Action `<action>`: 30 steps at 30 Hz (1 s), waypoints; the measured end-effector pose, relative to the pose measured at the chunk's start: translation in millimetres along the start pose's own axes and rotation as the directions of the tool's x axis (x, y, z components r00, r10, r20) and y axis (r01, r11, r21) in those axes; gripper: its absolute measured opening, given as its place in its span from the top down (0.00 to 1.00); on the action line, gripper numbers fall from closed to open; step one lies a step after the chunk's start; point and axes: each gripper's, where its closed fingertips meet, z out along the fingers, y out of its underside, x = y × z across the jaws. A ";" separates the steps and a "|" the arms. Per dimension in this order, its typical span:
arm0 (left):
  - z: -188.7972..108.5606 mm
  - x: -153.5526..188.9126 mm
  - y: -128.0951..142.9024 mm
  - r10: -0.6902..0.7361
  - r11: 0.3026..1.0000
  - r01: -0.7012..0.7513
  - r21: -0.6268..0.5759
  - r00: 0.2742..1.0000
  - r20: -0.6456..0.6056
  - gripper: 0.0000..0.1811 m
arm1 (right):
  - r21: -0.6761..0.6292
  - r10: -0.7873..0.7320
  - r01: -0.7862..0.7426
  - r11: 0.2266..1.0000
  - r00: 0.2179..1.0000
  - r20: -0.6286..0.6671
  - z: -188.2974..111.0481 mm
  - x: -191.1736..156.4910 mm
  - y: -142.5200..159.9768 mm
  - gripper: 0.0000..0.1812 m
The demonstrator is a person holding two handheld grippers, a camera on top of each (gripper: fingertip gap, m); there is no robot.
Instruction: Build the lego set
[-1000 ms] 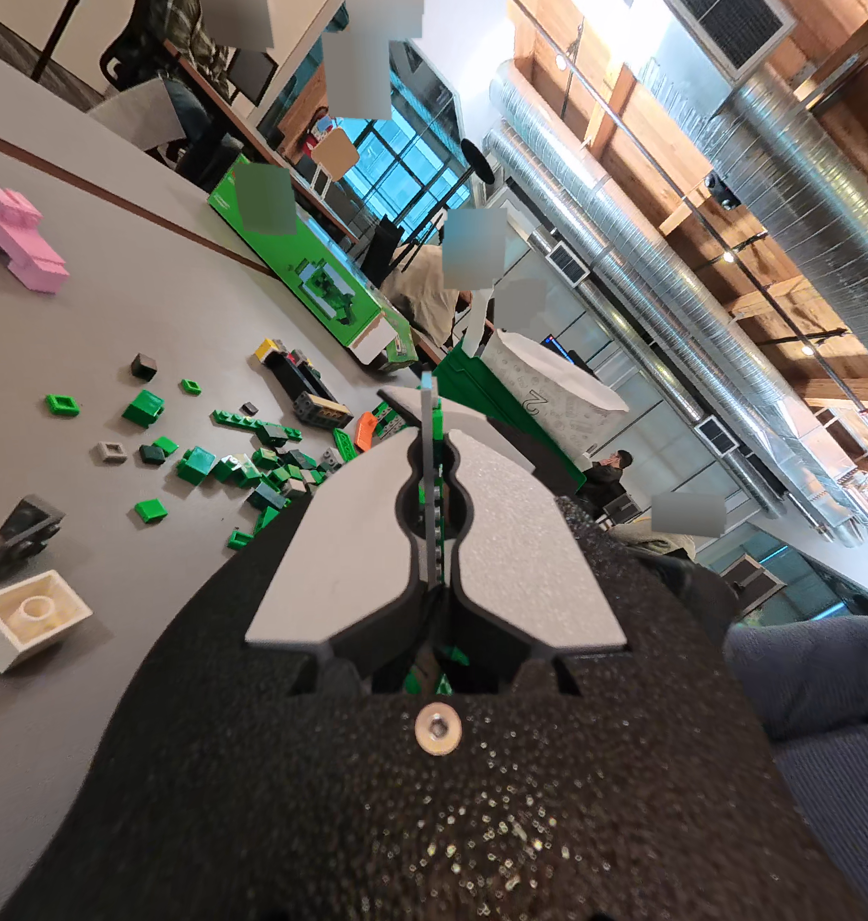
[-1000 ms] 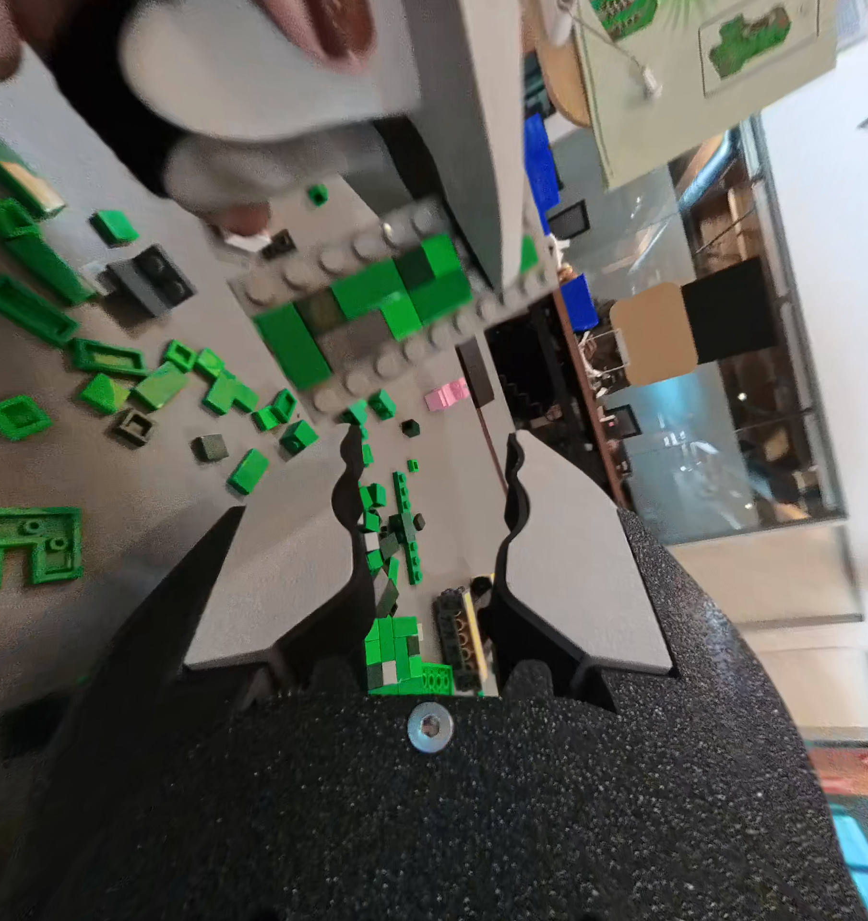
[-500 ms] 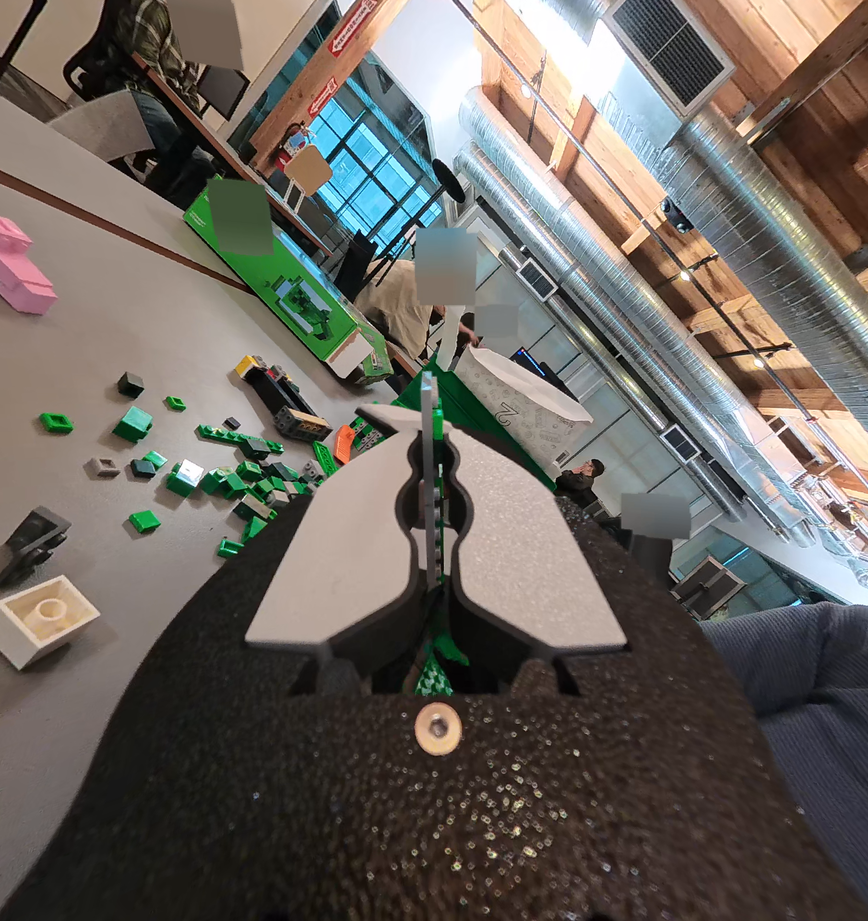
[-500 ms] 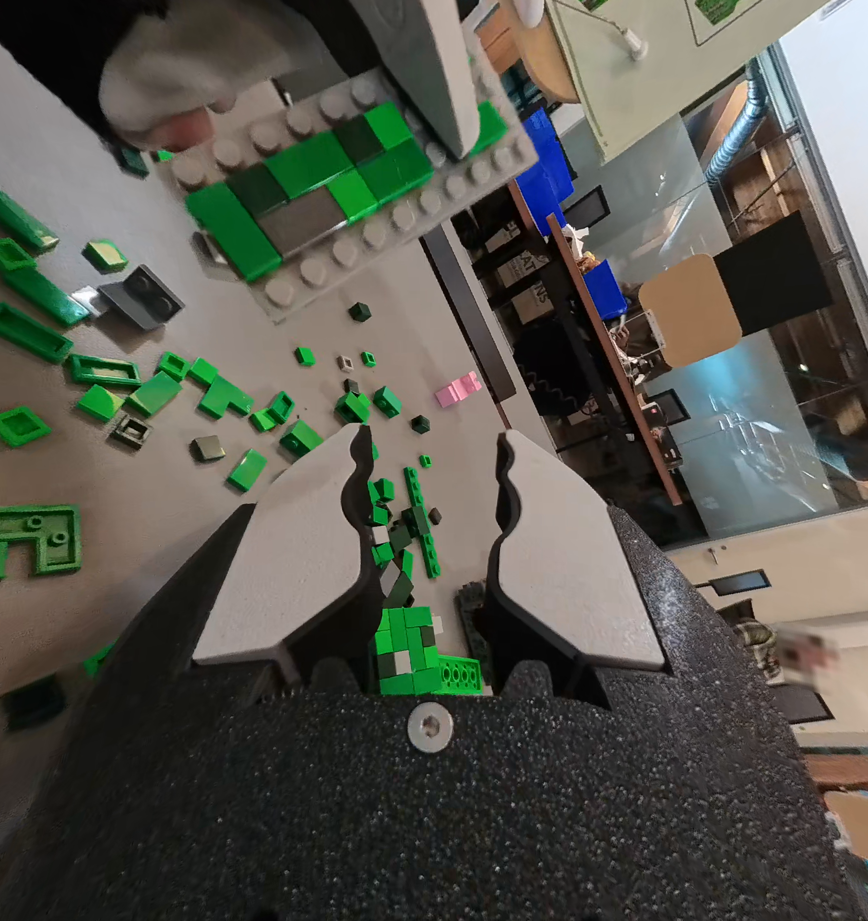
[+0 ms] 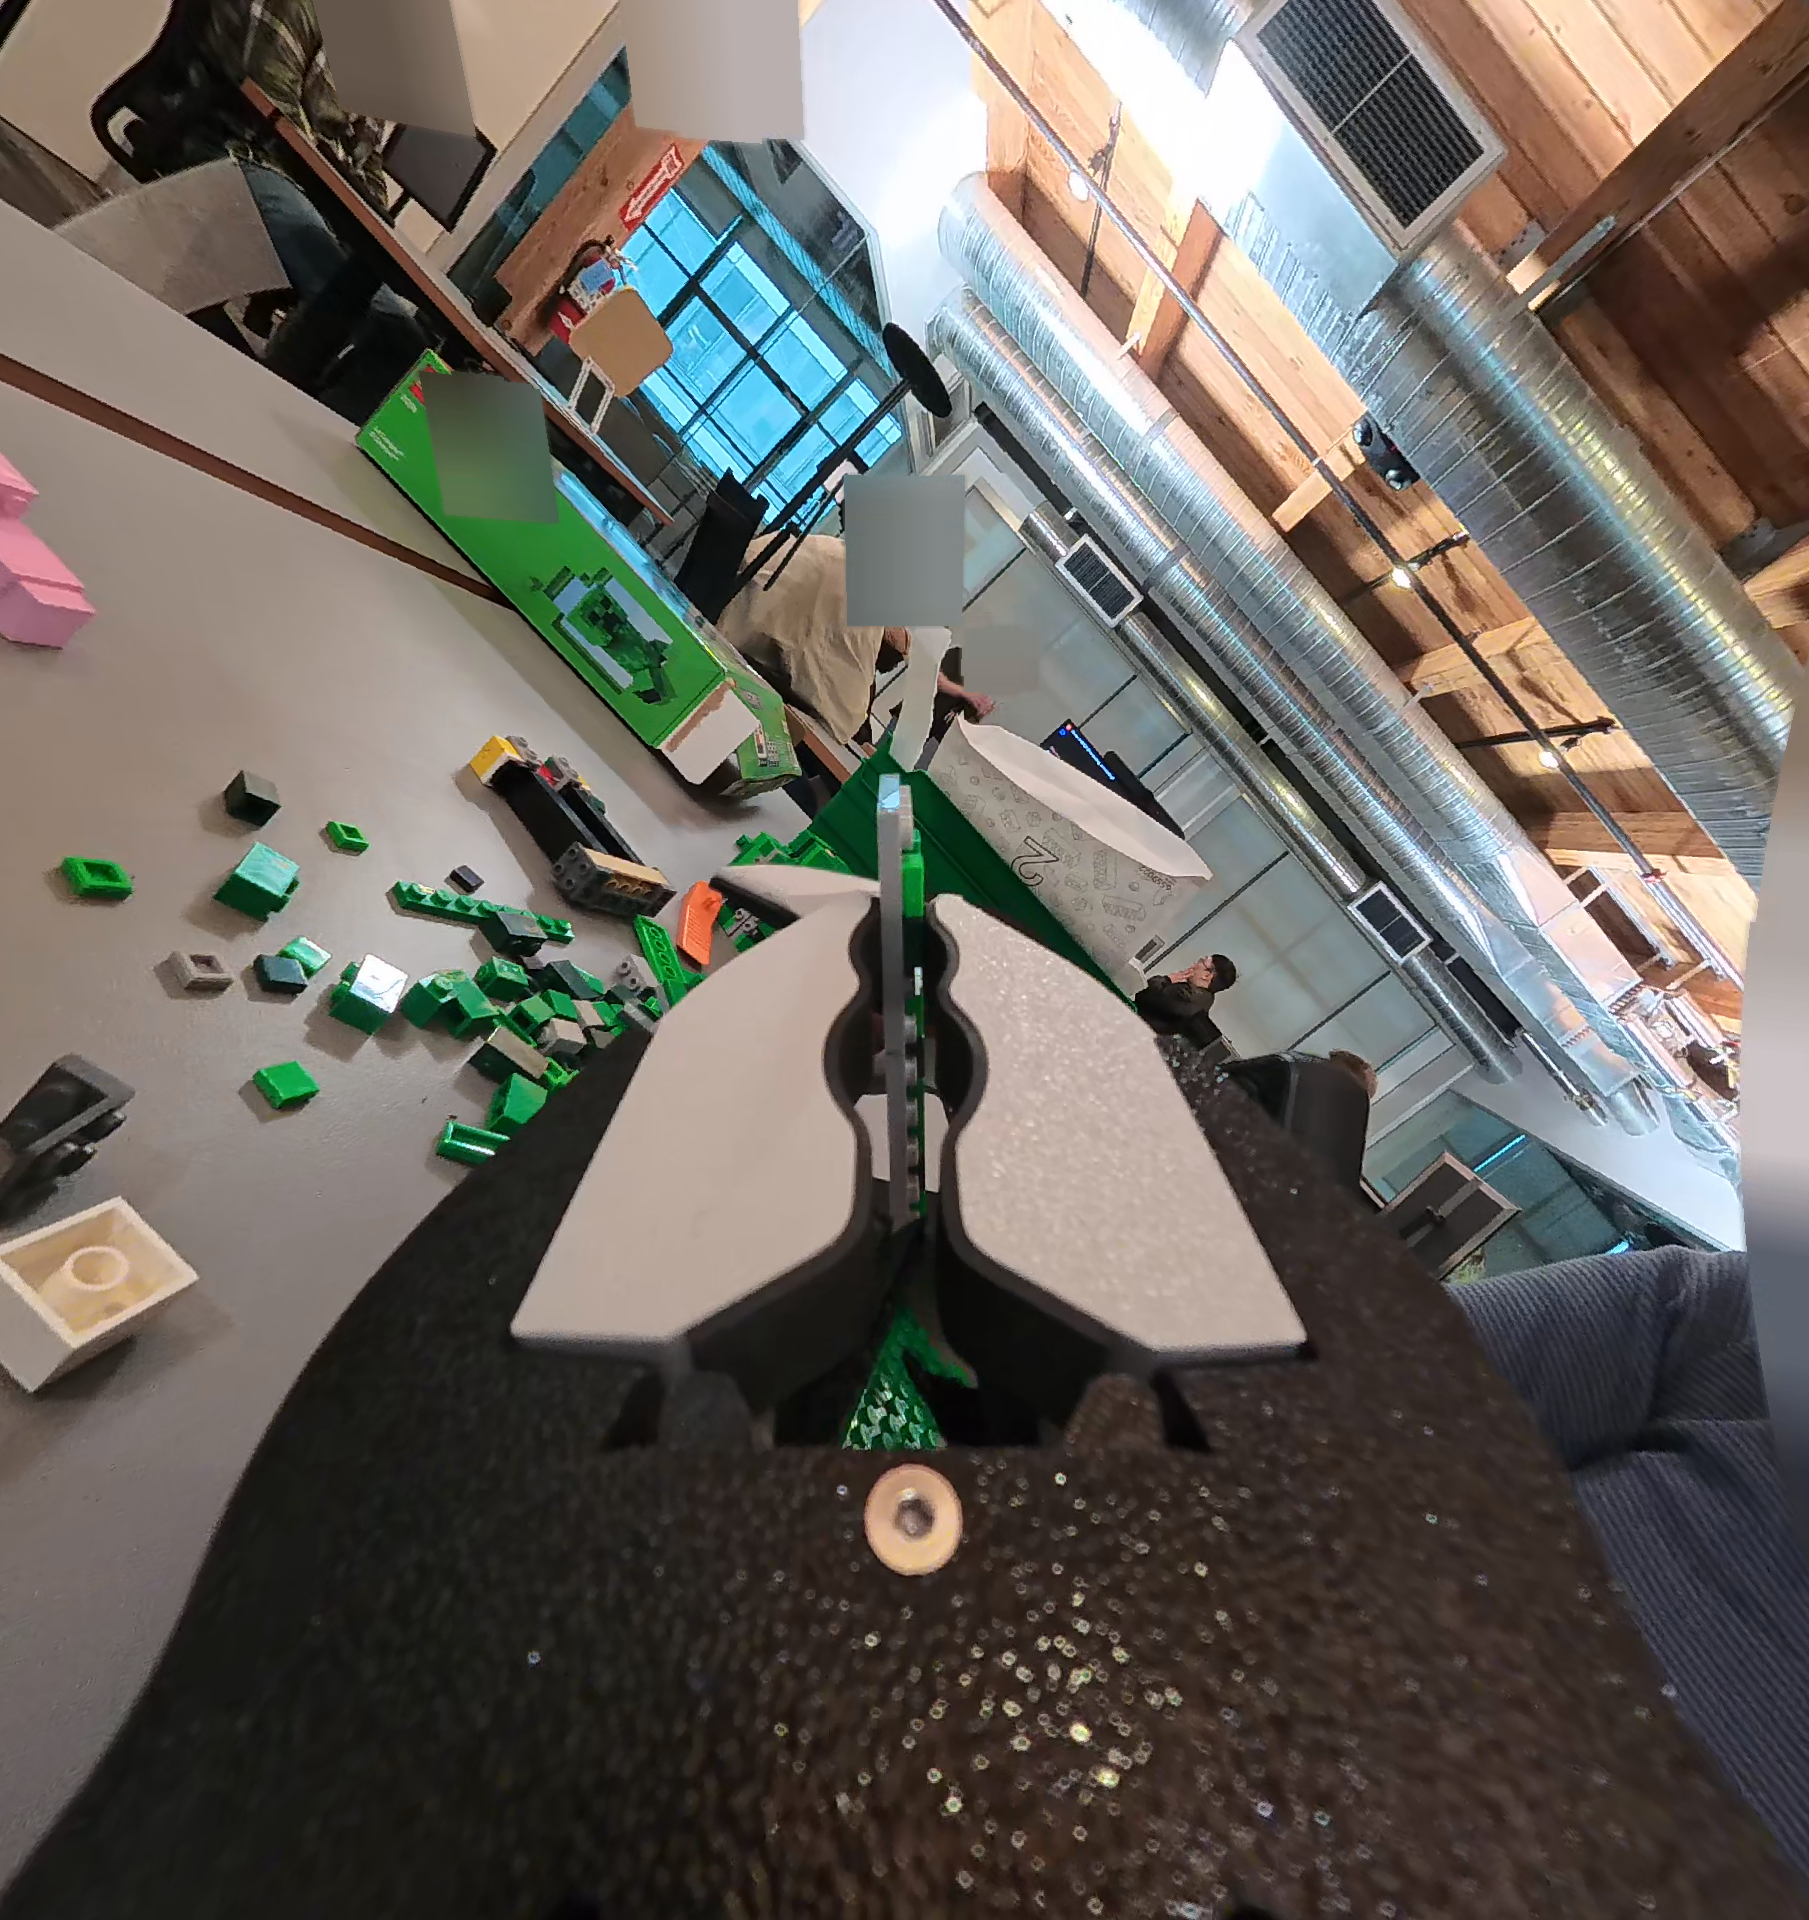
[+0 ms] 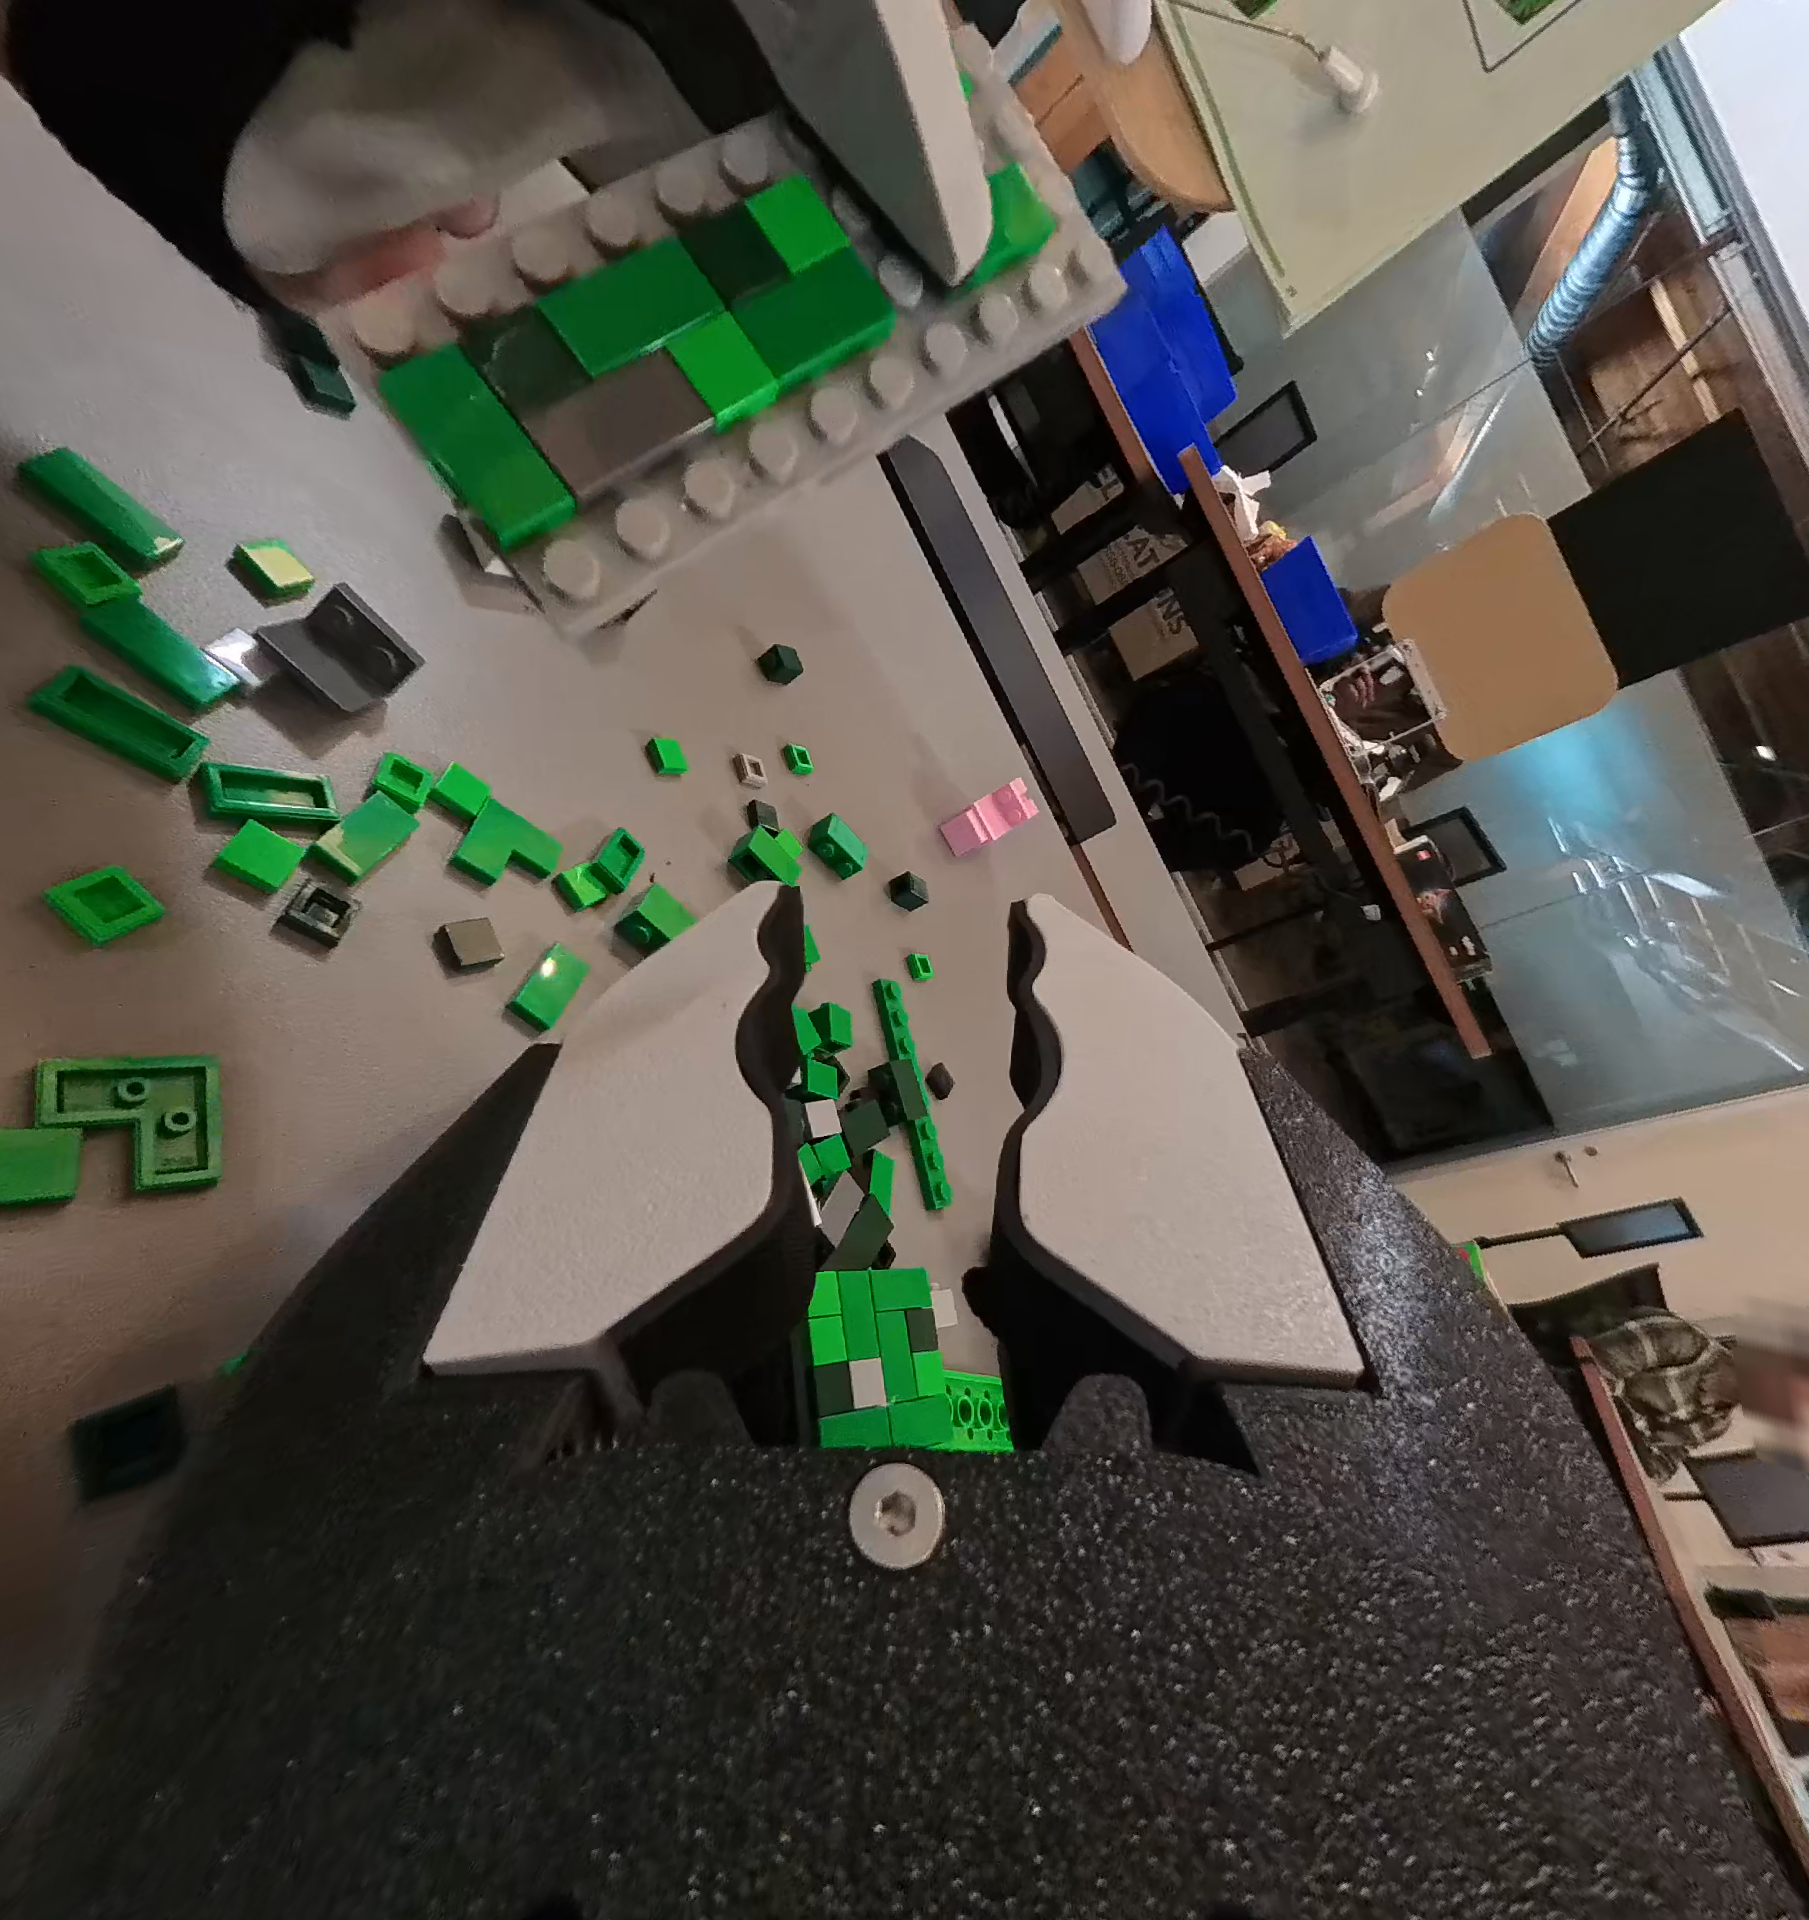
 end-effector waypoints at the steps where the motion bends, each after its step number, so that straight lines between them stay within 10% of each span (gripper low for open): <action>1: 0.1 0.1 0.1 -0.001 1.000 0.001 -0.001 1.000 -0.001 0.97 | 0.001 -0.001 0.001 1.000 1.000 0.002 0.0 -0.5 -0.3 0.80; 9: 0.3 -2.3 0.9 0.011 1.000 -0.011 -0.009 1.000 0.014 0.97 | 0.100 0.087 -0.084 0.991 0.996 -0.026 -3.3 8.7 -8.2 1.00; 23: -5.0 -1.3 -15.8 0.438 0.895 -0.446 -0.015 0.870 0.226 0.97 | 0.238 0.202 -0.201 0.950 0.979 0.020 -14.7 16.4 -18.0 1.00; 30: 0.6 3.9 -10.9 0.366 0.927 -0.373 0.034 0.921 0.130 0.97 | 0.354 0.183 -0.224 0.908 0.972 0.146 -28.3 -1.0 -38.5 1.00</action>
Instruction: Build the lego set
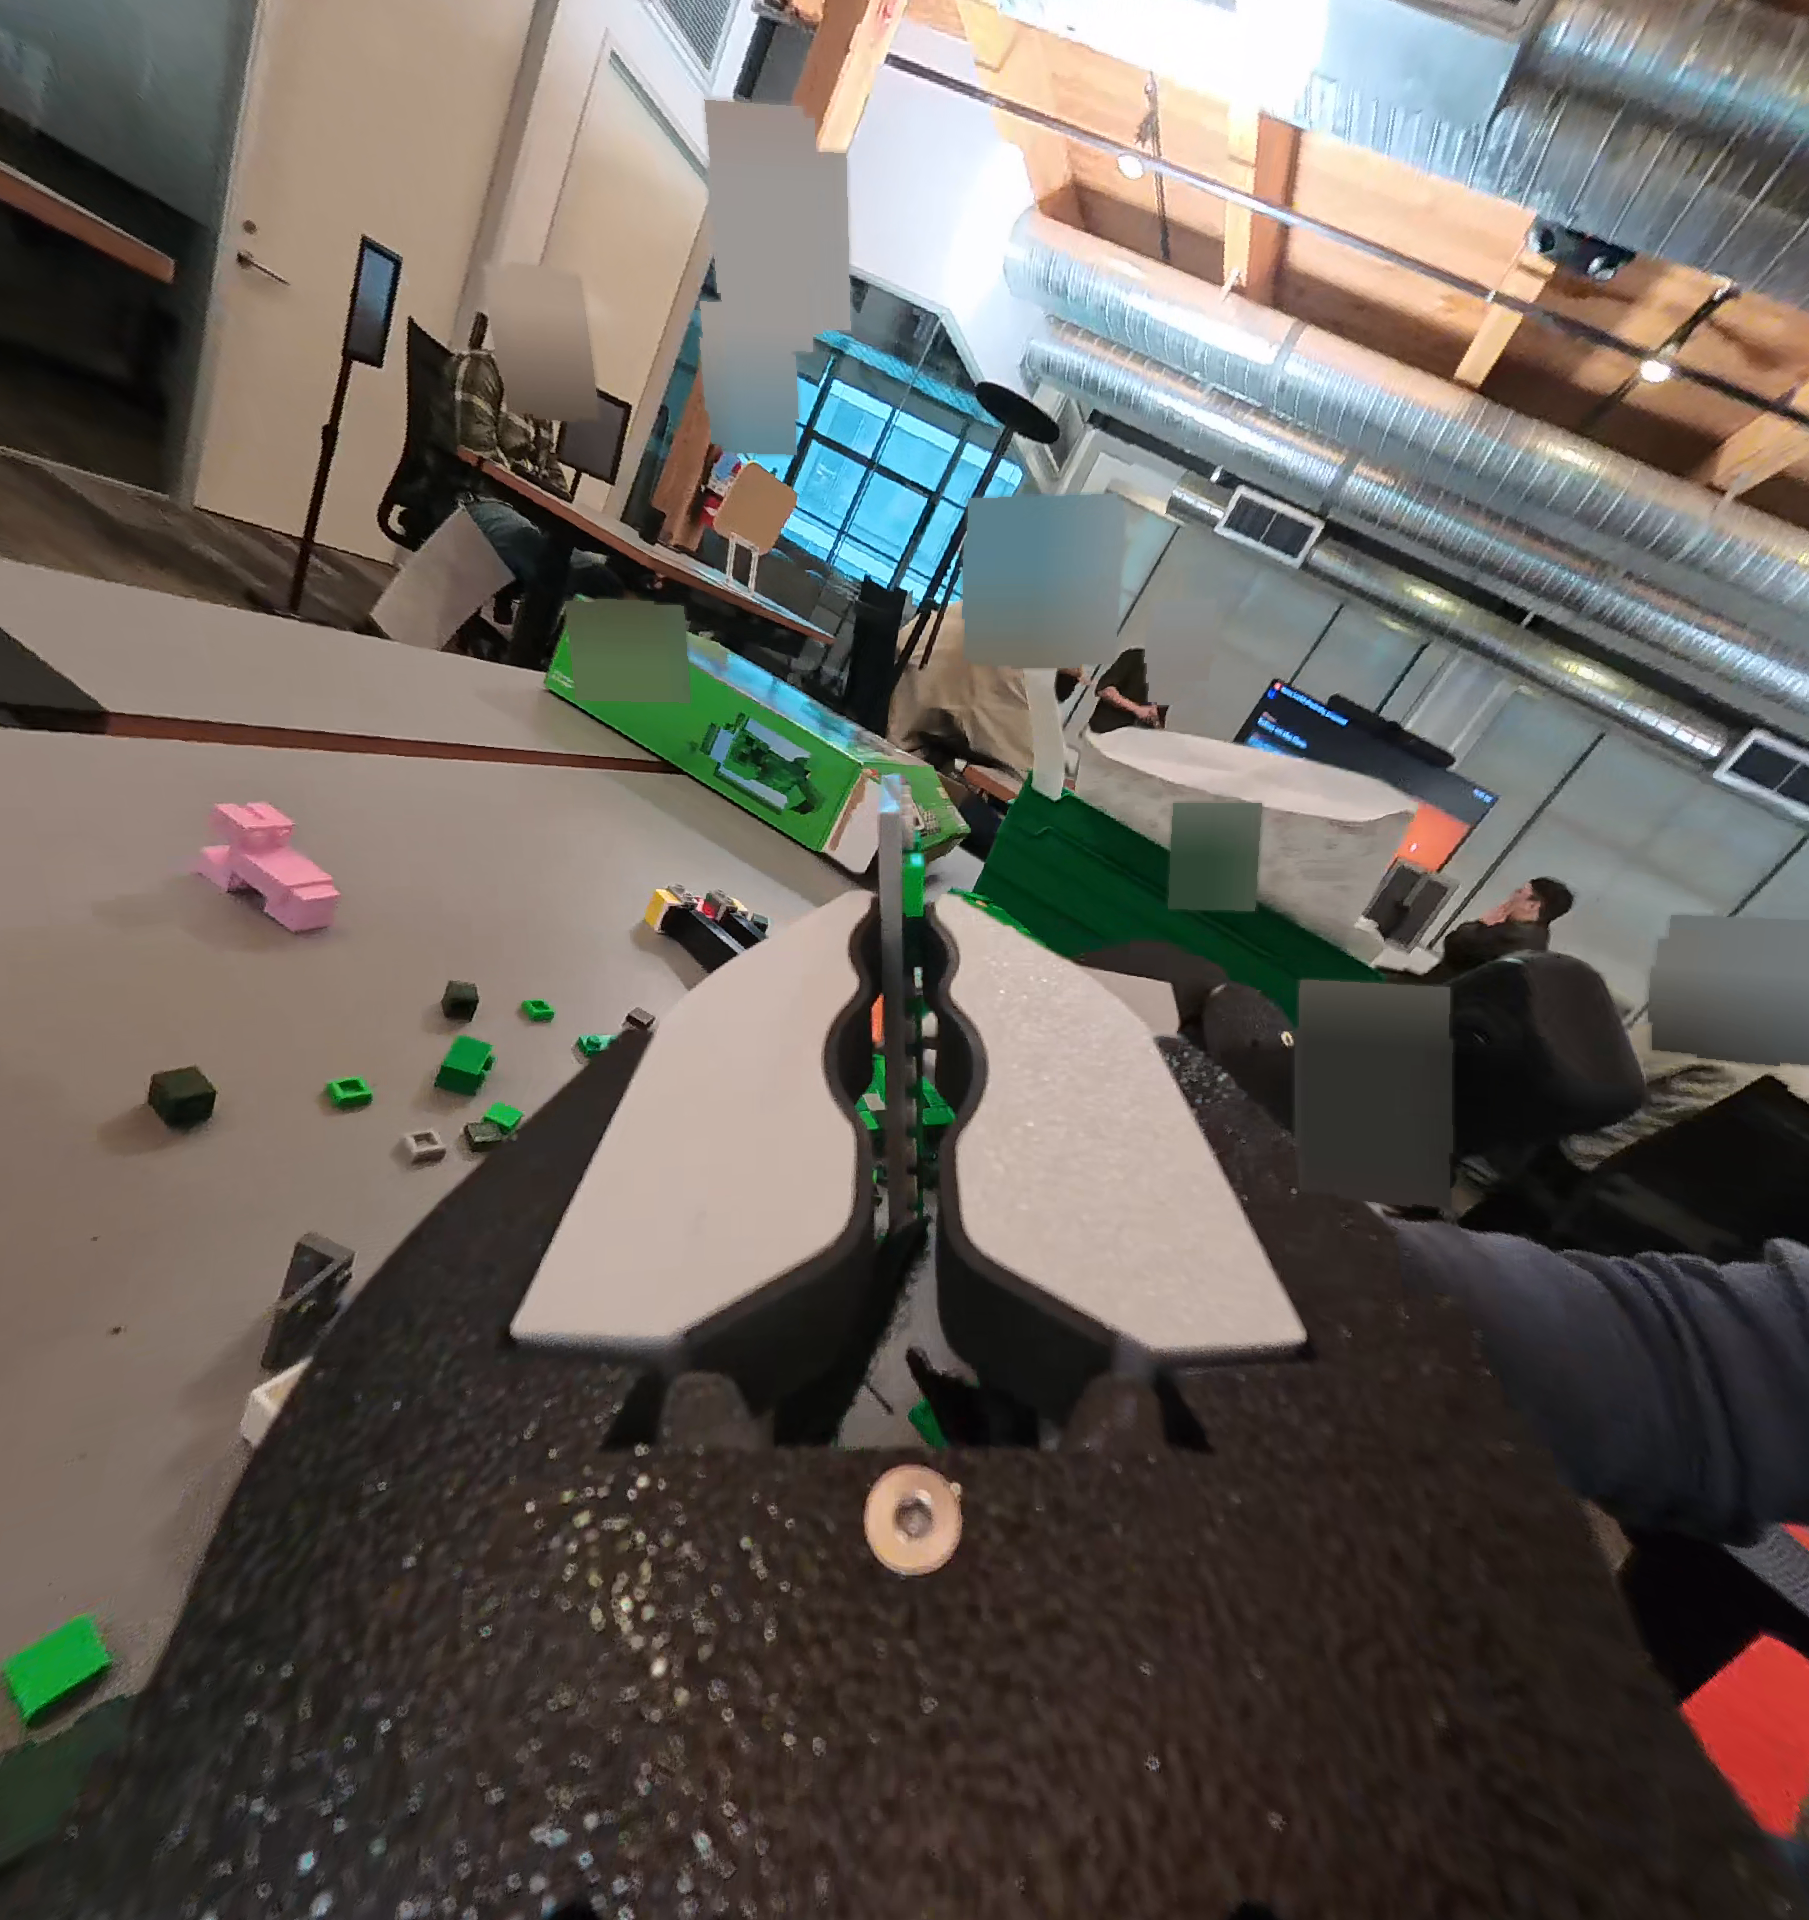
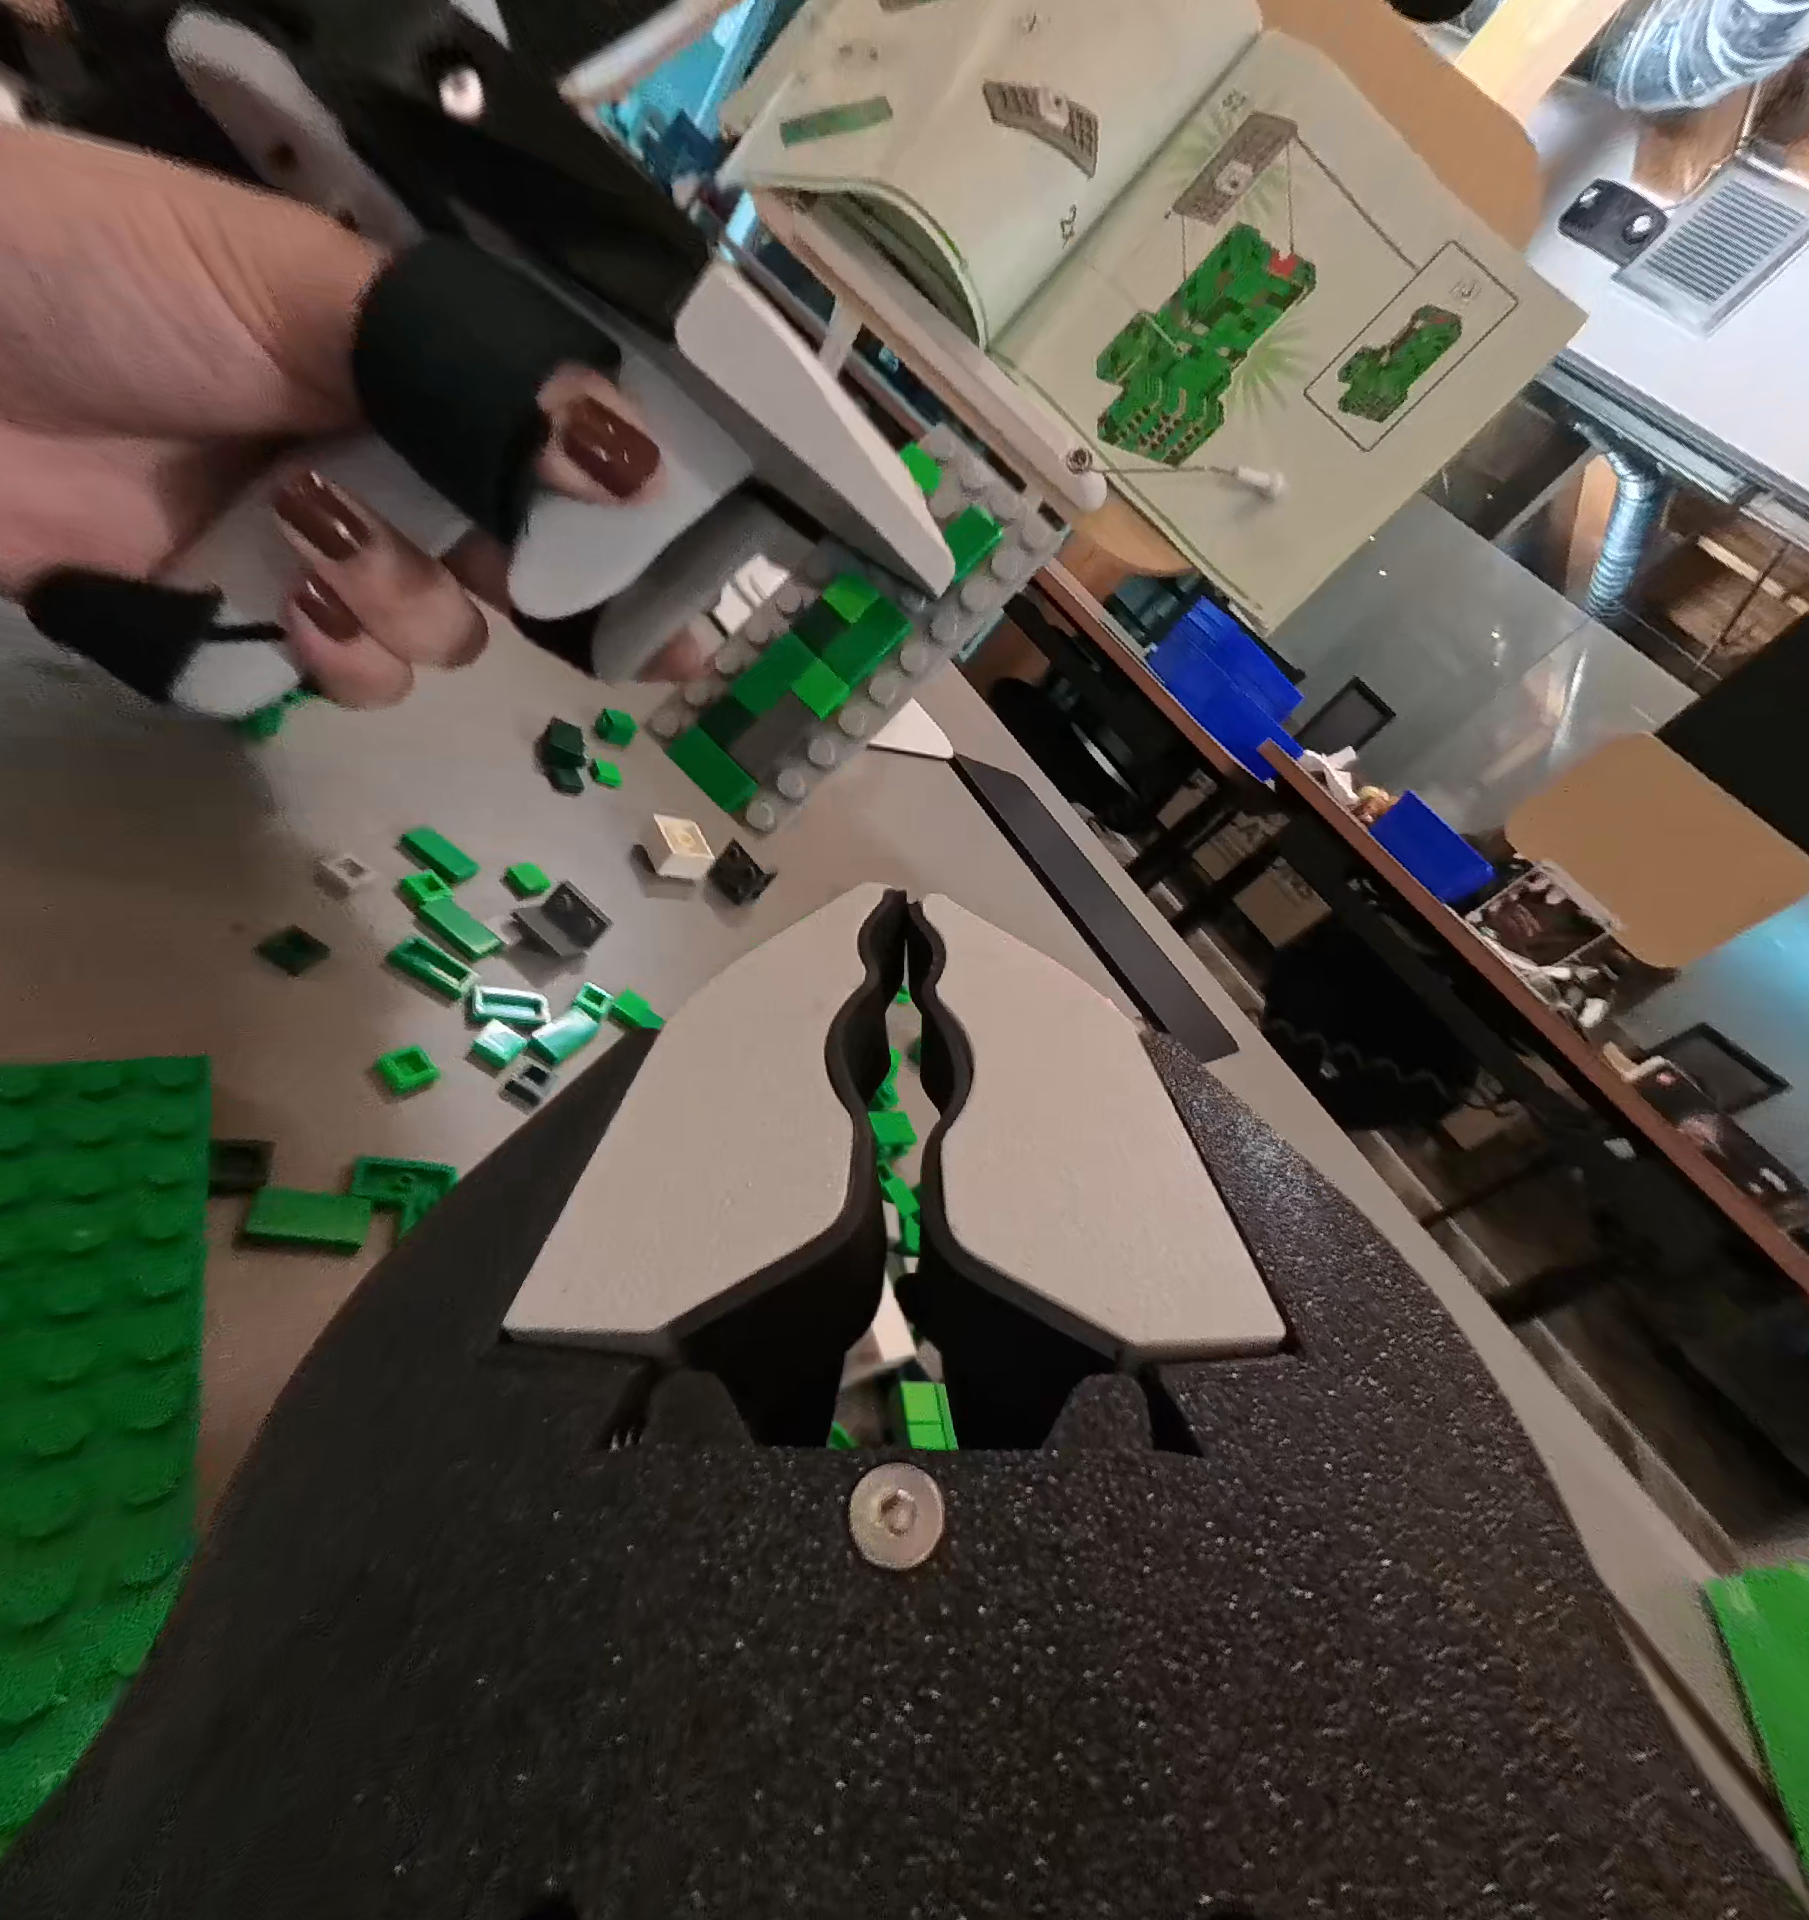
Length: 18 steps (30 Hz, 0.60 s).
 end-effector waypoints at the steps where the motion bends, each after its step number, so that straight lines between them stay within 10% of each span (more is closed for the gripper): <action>1: -0.2 -1.5 -0.1 -0.016 1.000 0.016 0.008 1.000 0.002 0.97 | 0.007 0.033 -0.033 0.999 0.999 0.008 0.0 -1.0 -2.6 0.94; 18: 6.0 3.6 -0.9 -0.192 0.976 0.199 0.088 0.979 -0.074 0.97 | -0.157 -0.035 0.040 0.987 0.999 0.035 8.9 -22.7 -5.9 0.75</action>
